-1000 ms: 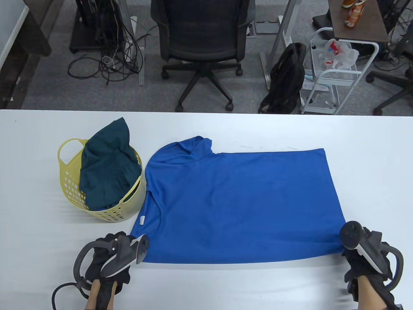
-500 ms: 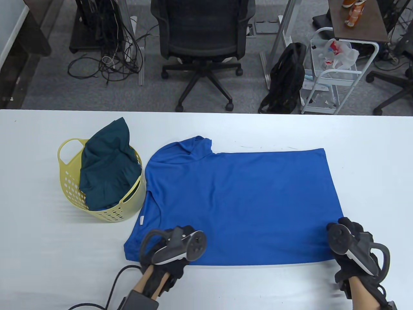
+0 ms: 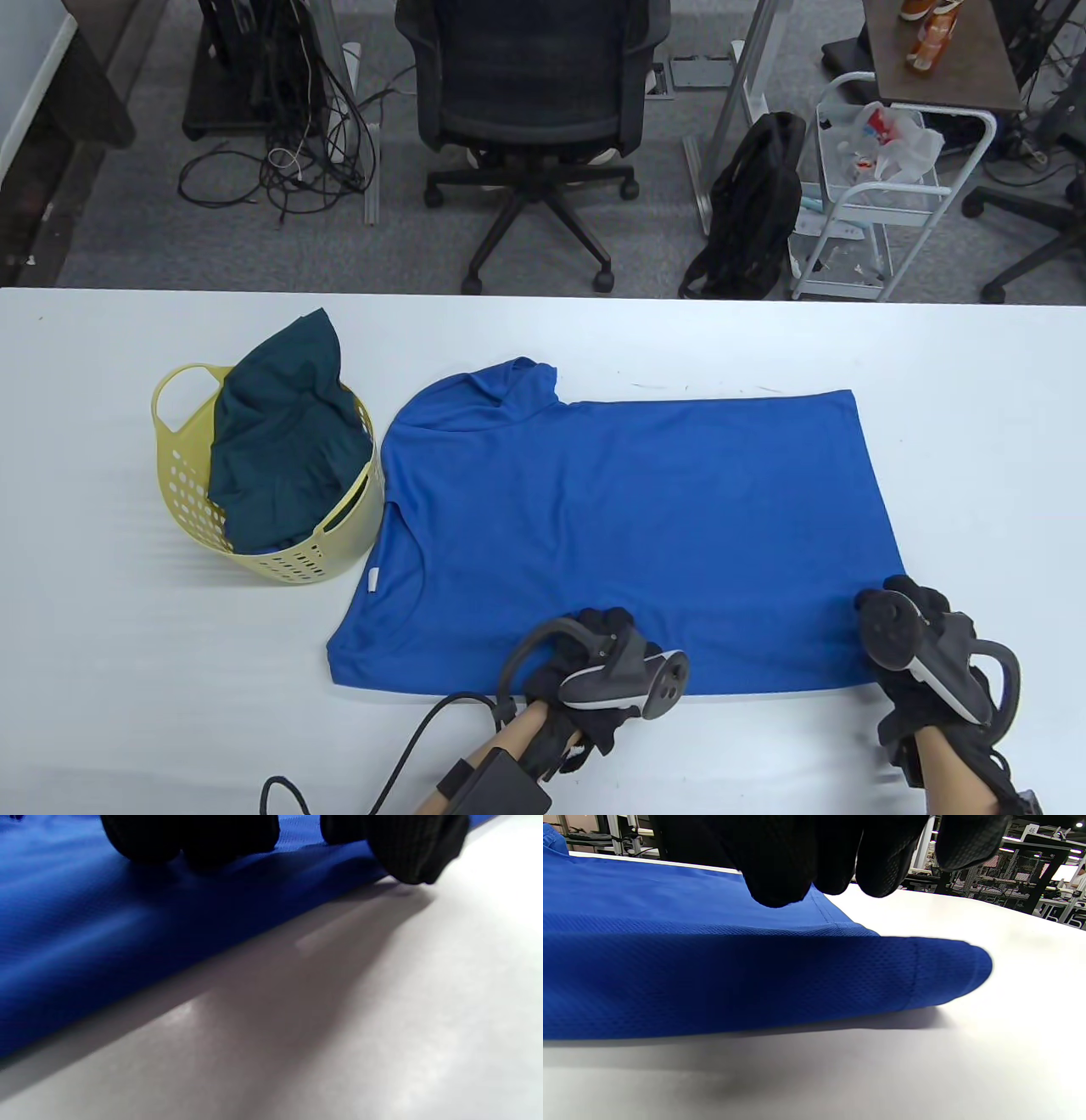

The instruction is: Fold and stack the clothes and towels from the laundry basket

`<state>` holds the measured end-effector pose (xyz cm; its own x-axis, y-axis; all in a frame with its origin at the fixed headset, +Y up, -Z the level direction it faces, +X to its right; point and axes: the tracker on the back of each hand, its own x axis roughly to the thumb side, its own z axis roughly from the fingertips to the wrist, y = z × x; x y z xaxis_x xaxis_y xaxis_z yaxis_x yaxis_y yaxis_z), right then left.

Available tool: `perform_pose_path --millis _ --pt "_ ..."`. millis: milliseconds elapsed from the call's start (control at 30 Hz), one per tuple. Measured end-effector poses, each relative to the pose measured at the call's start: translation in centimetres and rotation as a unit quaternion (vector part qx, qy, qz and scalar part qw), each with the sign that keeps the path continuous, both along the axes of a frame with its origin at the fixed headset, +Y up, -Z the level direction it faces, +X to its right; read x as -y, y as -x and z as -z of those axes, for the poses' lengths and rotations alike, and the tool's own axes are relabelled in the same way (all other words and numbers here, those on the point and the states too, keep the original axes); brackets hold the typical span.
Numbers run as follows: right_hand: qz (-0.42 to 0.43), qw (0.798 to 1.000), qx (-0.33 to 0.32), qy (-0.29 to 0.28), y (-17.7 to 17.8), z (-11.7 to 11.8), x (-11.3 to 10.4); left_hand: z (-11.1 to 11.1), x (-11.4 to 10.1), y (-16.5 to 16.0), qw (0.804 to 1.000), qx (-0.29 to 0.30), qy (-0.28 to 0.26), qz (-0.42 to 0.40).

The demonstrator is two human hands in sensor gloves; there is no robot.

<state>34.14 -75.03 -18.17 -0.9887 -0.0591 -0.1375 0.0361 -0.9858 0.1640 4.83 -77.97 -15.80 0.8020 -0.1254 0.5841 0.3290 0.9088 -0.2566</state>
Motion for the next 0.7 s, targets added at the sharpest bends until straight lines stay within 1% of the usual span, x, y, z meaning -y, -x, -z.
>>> perform_pose_path --millis 367,700 --pt "-0.005 1.0 -0.004 0.003 0.23 -0.32 0.14 -0.42 -0.18 -0.55 0.998 -0.025 -0.052 -0.022" --pt "0.003 1.0 -0.006 0.001 0.2 -0.4 0.24 -0.11 -0.13 -0.18 0.999 -0.015 -0.026 -0.022"
